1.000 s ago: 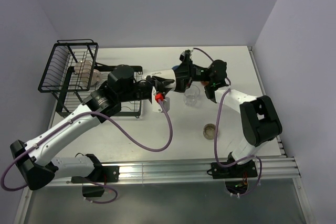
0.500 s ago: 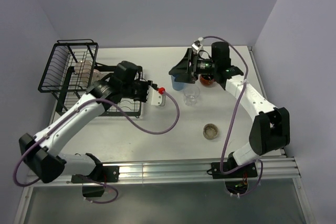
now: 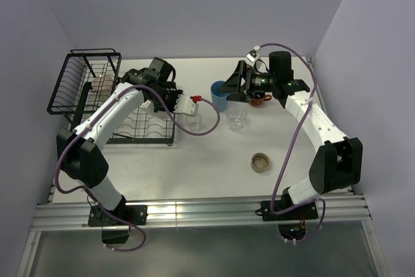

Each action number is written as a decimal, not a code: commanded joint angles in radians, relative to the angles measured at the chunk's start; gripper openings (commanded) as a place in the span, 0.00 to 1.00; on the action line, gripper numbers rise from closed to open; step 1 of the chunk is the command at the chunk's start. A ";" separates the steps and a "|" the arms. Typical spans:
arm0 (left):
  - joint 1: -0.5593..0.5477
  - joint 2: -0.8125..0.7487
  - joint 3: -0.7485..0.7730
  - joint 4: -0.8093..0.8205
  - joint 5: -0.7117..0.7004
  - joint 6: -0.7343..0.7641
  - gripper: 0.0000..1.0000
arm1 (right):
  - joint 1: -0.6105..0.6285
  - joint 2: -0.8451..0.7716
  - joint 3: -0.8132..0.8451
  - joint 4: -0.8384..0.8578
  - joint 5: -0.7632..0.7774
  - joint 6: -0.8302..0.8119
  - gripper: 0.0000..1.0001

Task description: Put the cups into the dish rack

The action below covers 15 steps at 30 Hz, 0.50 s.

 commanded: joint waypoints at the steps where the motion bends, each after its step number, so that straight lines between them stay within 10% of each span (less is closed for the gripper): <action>1: 0.035 0.010 0.057 -0.054 -0.037 0.087 0.00 | -0.003 -0.057 0.035 -0.004 0.003 -0.032 1.00; 15: 0.189 0.079 -0.033 -0.025 -0.125 0.122 0.00 | -0.001 -0.076 0.028 0.010 -0.013 -0.024 1.00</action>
